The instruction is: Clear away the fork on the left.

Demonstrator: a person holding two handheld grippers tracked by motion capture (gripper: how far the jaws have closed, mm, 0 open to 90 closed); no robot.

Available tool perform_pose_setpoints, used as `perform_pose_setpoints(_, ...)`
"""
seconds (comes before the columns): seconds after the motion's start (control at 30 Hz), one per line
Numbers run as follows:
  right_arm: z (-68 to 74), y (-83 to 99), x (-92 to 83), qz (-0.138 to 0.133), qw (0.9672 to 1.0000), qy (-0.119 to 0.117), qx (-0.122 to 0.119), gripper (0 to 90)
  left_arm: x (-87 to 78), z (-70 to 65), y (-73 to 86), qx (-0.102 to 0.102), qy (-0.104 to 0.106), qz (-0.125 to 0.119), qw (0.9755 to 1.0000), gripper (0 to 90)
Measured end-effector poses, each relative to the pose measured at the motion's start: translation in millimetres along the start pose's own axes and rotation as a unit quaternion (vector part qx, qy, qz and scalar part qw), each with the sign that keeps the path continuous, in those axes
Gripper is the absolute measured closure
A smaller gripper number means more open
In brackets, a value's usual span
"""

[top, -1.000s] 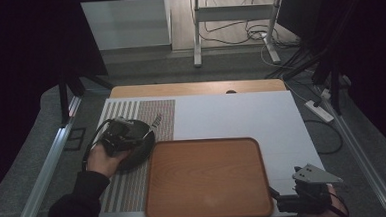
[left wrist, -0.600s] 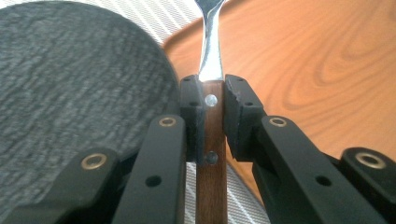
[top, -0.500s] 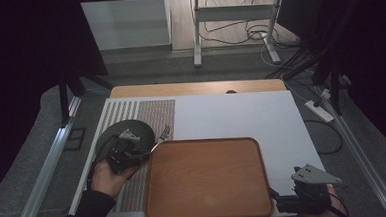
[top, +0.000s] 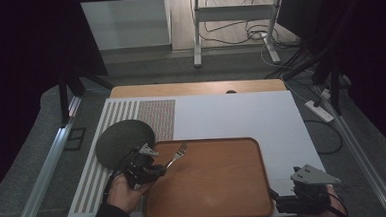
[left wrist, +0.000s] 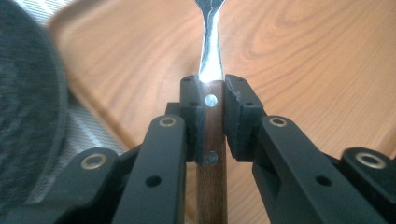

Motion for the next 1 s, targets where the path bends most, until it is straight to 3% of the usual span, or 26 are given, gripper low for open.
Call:
perform_pose_setpoints(0.37, 0.2, 0.0, 0.0, 0.0, 1.0, -0.001, -0.001, 2.0, 32.0, -20.8, 0.0, 0.007, 0.009, 0.038, 0.9992, 77.9)
perform_pose_setpoints(0.6, 0.5, 0.1, -0.1, 0.001, 1.0, -0.003, -0.004, 2.0, 45.4, -24.3, 0.4, 0.022, 0.007, 0.057, 0.9981, 77.1)
perform_pose_setpoints(0.67, 0.5, 0.1, 0.0, 0.001, 1.0, -0.003, -0.004, 1.9, 44.1, -23.6, -1.5, 0.025, 0.006, 0.052, 0.9983, 76.2)
perform_pose_setpoints(0.77, 0.5, 0.0, 0.3, 0.002, 1.0, -0.003, -0.003, 1.9, 38.2, -22.4, -9.4, 0.027, 0.01, 0.021, 0.9994, 73.0)
perform_pose_setpoints(0.83, 0.8, 0.0, 0.5, 0.003, 1.0, -0.001, -0.004, 2.0, 37.1, -22.6, -16.7, 0.033, 0.019, 0.008, 0.9992, 76.0)
perform_pose_setpoints(0.9, 0.8, 0.0, 0.8, 0.004, 1.0, -0.001, -0.005, 1.9, 40.1, -23.9, -24.8, 0.045, 0.032, 0.012, 0.9984, 86.9)
perform_pose_setpoints(1.0, 0.5, 0.0, 0.8, 0.005, 1.0, 0.0, -0.005, 2.0, 49.4, -28.6, -35.1, 0.063, 0.042, 0.023, 0.9969, 88.9)
Point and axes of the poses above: each handheld gripper's, and its own axes: x roughly forward along the jaws, y roughly out of its underside, z roughly to its left, the point moved 1 cm from there along x, roughly forward along the jaws, and after that the axes turned 5 degrees about x, right-handed, at the moved point
